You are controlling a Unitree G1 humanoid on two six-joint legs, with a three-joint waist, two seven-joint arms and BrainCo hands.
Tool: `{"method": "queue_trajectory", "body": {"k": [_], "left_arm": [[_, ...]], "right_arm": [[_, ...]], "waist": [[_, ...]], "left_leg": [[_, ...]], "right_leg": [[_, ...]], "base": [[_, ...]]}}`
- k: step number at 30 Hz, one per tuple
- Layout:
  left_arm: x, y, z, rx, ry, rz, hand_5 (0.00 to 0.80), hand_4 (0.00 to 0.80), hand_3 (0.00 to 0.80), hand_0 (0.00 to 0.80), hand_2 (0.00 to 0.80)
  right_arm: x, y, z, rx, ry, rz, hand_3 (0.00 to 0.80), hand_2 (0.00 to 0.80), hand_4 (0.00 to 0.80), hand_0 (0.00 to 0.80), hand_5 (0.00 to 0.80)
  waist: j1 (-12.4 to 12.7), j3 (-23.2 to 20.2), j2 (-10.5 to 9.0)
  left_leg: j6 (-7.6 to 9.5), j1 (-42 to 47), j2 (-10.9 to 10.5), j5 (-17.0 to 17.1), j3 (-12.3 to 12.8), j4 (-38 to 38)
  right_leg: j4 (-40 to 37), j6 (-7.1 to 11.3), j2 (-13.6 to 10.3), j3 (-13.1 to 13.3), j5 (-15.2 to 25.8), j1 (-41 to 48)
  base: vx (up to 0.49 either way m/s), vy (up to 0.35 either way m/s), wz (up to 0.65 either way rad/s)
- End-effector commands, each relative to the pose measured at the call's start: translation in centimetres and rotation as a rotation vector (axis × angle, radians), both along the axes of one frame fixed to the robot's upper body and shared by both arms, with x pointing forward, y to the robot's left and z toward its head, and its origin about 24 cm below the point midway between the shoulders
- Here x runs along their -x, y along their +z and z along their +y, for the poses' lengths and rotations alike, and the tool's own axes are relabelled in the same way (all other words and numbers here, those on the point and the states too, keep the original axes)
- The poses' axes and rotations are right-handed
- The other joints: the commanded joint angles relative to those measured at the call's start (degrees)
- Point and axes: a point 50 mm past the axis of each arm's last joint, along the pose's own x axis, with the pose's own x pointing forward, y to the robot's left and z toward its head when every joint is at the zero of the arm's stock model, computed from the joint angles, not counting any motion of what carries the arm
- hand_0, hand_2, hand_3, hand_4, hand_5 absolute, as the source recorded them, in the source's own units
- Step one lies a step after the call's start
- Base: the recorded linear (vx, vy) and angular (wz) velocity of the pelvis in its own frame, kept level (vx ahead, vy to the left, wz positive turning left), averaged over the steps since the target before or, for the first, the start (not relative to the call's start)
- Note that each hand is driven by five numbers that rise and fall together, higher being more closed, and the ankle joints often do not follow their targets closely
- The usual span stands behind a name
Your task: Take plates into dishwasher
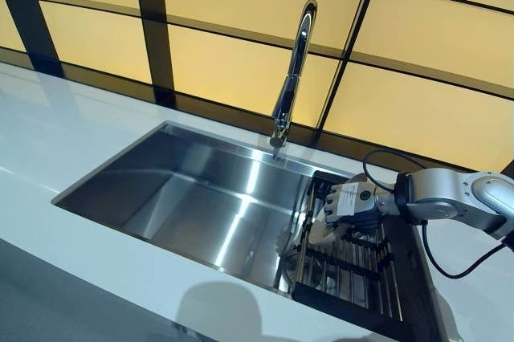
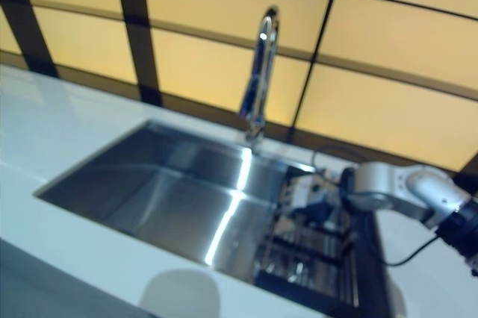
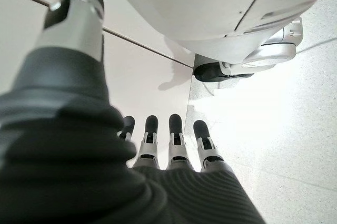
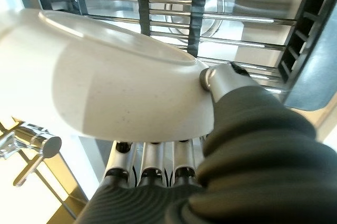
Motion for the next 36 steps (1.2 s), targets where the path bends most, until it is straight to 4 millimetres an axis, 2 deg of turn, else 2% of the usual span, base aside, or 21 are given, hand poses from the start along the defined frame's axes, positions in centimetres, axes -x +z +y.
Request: {"method": "queue_trajectory", "body": {"k": [1, 14, 22, 29, 32, 33, 36], "left_arm": [[-1.9, 0.9, 1.3, -0.031, -0.032, -0.065, 0.000, 0.000, 0.000, 0.000, 0.000], [-1.7, 0.8, 1.2, -0.024, -0.020, -0.066, 0.000, 0.000, 0.000, 0.000, 0.000], [-1.6, 0.9, 1.4, -0.029, -0.014, -0.065, 0.000, 0.000, 0.000, 0.000, 0.000], [-1.9, 1.0, 1.3, -0.031, -0.017, -0.074, 0.000, 0.000, 0.000, 0.000, 0.000], [-2.0, 1.1, 1.3, -0.030, -0.019, -0.079, 0.000, 0.000, 0.000, 0.000, 0.000], [-1.8, 1.1, 1.4, -0.029, -0.014, -0.080, 0.000, 0.000, 0.000, 0.000, 0.000], [-1.8, 1.1, 1.6, -0.034, -0.014, -0.081, 0.000, 0.000, 0.000, 0.000, 0.000]], "right_arm": [[-0.4, 2.4, -1.2, -0.001, -0.066, -0.115, 0.800, 0.800, 0.800, 0.800, 0.800], [-0.5, 4.2, -2.8, 0.030, -0.117, -0.228, 0.800, 0.800, 0.800, 0.800, 0.800], [-0.9, 5.8, -4.5, 0.022, -0.172, -0.346, 0.800, 0.800, 0.800, 0.800, 0.800], [-1.4, 8.0, -6.0, -0.032, -0.219, -0.488, 0.800, 0.800, 0.800, 0.800, 0.800], [-1.3, 9.6, -7.0, -0.112, -0.258, -0.579, 0.800, 0.800, 0.800, 0.800, 0.800], [-1.1, 10.7, -7.6, -0.173, -0.282, -0.629, 0.800, 0.800, 0.800, 0.800, 0.800], [-0.9, 11.5, -8.6, -0.241, -0.314, -0.685, 0.800, 0.800, 0.800, 0.800, 0.800]], "waist": [[1.79, -0.66, -2.28], [0.02, -1.48, -2.71], [-0.97, -1.59, -3.08], [-1.85, -1.58, -3.22], [-2.52, -1.59, -3.06], [-3.19, -1.48, -2.72], [-3.58, -1.35, -2.52]], "left_leg": [[-1.59, 4.24, 2.64, -4.13, 3.28, 1.18], [-0.95, 4.94, 1.75, -4.77, 4.41, 1.21], [-0.23, 5.17, 0.93, -5.40, 4.96, 1.60], [0.44, 5.16, 0.33, -6.19, 5.47, 2.34], [0.96, 5.01, -0.18, -6.61, 5.60, 2.65], [1.32, 4.86, -0.56, -6.78, 5.59, 2.88], [1.64, 4.54, -0.94, -7.10, 5.61, 3.26]], "right_leg": [[0.38, 1.84, -0.44, 0.62, 2.18, -0.48], [0.42, 2.37, -1.01, 2.24, 2.61, -0.67], [0.62, 2.90, -1.53, 3.62, 3.17, -1.05], [0.97, 3.60, -2.21, 4.83, 3.81, -1.56], [1.16, 4.10, -2.64, 5.71, 4.31, -2.05], [1.35, 4.45, -2.92, 6.40, 4.80, -2.57], [1.60, 4.93, -3.33, 7.07, 5.25, -3.27]], "base": [[0.000, 0.000, 0.00], [-0.010, 0.032, -0.02], [-0.016, 0.029, -0.05], [-0.026, 0.034, -0.06], [-0.040, 0.050, -0.12], [-0.045, 0.054, -0.07], [-0.053, 0.048, -0.18]]}}
